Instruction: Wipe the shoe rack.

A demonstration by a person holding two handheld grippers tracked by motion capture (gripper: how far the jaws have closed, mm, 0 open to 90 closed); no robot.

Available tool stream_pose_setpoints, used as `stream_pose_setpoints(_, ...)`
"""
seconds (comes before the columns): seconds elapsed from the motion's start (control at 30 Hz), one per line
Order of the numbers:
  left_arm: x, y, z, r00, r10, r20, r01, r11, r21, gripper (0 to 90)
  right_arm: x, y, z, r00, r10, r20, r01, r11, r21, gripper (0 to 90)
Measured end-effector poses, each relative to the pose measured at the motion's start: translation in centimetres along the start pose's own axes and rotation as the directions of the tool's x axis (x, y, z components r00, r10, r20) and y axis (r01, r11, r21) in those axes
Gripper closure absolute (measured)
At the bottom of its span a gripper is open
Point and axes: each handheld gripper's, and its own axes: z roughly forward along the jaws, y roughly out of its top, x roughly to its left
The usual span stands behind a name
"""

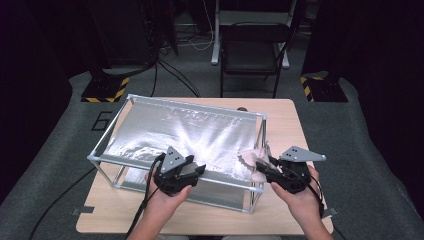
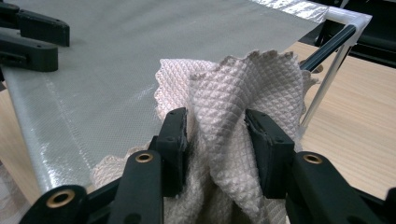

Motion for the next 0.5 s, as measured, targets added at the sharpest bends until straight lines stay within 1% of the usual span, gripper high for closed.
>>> stream_pose_setpoints(0.17, 0.0, 0.1, 0.1, 1.0000, -0.006, 0.003, 0.006, 1.0000, 0.008, 48.5, -0.5, 0.2, 0.2, 0.9998, -0.002, -0.019, 0.002, 1.000, 0.010, 60.1)
stream_pose_setpoints(0.27, -0.1, 0.2, 0.2, 0.9999, -0.010, -0.004, 0.010, 0.9999, 0.006, 48.5, -0.8, 0.4, 0.5, 0.9999, -0.002, -0.012, 0.002, 1.000, 0.010, 60.3)
stream_pose_setpoints(0.33, -0.2, 0.2, 0.3, 1.0000, -0.009, -0.004, 0.009, 0.9999, 0.009, 48.5, -1.0, 0.6, 0.7, 0.9999, -0.013, 0.000, 0.013, 1.000, 0.018, 60.5)
stream_pose_setpoints(0.37, -0.2, 0.3, 0.3, 0.9999, -0.010, -0.007, 0.010, 0.9999, 0.006, 48.4, -1.1, 0.7, 0.9, 0.9999, -0.010, 0.009, 0.010, 1.000, 0.015, 60.6)
stream_pose_setpoints(0.4, -0.3, 0.3, 0.3, 0.9999, -0.002, -0.012, 0.002, 1.0000, 0.003, 48.4, -1.3, 0.9, 1.0, 0.9999, -0.012, 0.010, 0.012, 1.000, 0.017, 60.9)
stream_pose_setpoints(0.43, -0.4, 0.4, 0.2, 1.0000, -0.002, -0.008, 0.002, 1.0000, 0.007, 48.3, -1.5, 1.0, 1.1, 0.9998, -0.015, 0.011, 0.015, 1.000, 0.024, 61.2)
stream_pose_setpoints(0.47, -0.4, 0.5, 0.2, 1.0000, -0.001, -0.004, 0.001, 1.0000, 0.003, 48.3, -1.7, 1.1, 1.3, 0.9998, -0.009, 0.015, 0.009, 1.000, 0.016, 61.6)
stream_pose_setpoints(0.5, -0.5, 0.6, 0.1, 0.9997, -0.003, 0.023, 0.003, 0.9999, 0.012, 48.3, -1.9, 1.2, 1.4, 0.9999, -0.005, 0.015, 0.005, 1.000, 0.021, 62.2)
